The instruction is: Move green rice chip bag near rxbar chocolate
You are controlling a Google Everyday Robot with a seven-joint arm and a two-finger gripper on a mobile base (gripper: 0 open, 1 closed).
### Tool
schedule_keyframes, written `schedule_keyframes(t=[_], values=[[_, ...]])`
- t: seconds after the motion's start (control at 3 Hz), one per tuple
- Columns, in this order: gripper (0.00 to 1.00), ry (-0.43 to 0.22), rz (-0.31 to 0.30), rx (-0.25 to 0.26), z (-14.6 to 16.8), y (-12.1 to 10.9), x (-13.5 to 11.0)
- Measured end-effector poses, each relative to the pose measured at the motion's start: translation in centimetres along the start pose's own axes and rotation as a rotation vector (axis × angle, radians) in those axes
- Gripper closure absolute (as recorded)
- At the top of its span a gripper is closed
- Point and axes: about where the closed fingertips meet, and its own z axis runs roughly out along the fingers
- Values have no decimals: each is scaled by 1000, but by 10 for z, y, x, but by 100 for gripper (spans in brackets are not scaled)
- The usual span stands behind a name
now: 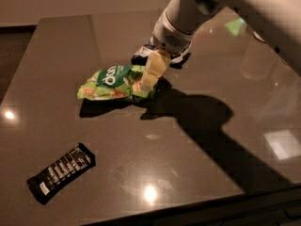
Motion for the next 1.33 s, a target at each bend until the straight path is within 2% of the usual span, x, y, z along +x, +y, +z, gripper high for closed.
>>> schedule_keyframes(t=[0.67, 1.0, 1.33], values=[[0, -4, -23, -36, 35, 16, -17], [18, 10, -37, -46, 45, 24, -20], [41, 14, -37, -52, 46, 27, -19]])
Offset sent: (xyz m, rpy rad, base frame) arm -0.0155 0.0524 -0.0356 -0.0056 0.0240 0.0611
